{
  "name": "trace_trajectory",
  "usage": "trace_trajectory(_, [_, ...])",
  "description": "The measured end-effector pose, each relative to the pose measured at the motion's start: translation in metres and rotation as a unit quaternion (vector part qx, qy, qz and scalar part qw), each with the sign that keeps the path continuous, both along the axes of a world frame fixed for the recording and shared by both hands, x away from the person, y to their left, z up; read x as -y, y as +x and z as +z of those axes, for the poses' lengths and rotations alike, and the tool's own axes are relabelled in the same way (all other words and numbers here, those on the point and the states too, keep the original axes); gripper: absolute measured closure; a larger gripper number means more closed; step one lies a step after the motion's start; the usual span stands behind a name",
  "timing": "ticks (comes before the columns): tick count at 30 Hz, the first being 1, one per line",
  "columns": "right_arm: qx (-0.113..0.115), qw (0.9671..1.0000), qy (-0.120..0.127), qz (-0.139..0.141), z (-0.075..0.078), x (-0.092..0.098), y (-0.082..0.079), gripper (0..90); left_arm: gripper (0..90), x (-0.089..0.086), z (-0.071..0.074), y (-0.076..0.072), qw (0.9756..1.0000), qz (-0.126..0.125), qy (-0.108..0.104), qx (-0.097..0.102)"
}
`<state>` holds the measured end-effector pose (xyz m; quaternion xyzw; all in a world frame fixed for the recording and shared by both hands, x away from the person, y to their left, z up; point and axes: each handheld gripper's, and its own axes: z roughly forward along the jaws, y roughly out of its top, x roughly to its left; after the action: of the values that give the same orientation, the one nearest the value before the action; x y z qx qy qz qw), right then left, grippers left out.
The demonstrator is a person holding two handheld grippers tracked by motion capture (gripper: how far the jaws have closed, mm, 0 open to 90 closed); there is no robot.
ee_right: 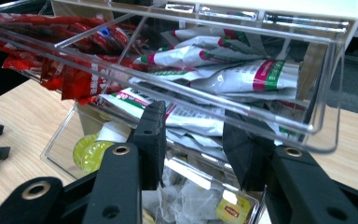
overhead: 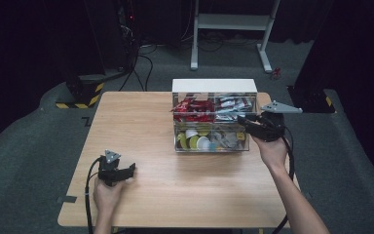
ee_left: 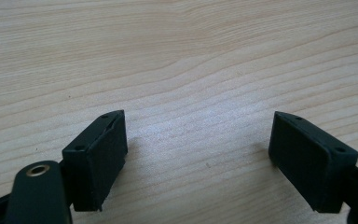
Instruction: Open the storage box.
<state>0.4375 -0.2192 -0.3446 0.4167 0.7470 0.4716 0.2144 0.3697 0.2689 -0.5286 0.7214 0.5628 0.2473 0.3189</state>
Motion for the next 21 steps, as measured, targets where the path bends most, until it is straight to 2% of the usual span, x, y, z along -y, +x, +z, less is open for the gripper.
trace_trajectory(16, [0.000,0.9999,0.009,-0.007,0.004,0.000,0.009,59.5,20.0,0.000,0.000,0.000,1.0000,-0.002,0.000,0.000])
trace_trajectory(21, [0.007,0.9999,0.009,-0.009,0.009,-0.001,0.011,59.4,20.3,0.000,0.000,0.000,1.0000,-0.004,0.000,0.001])
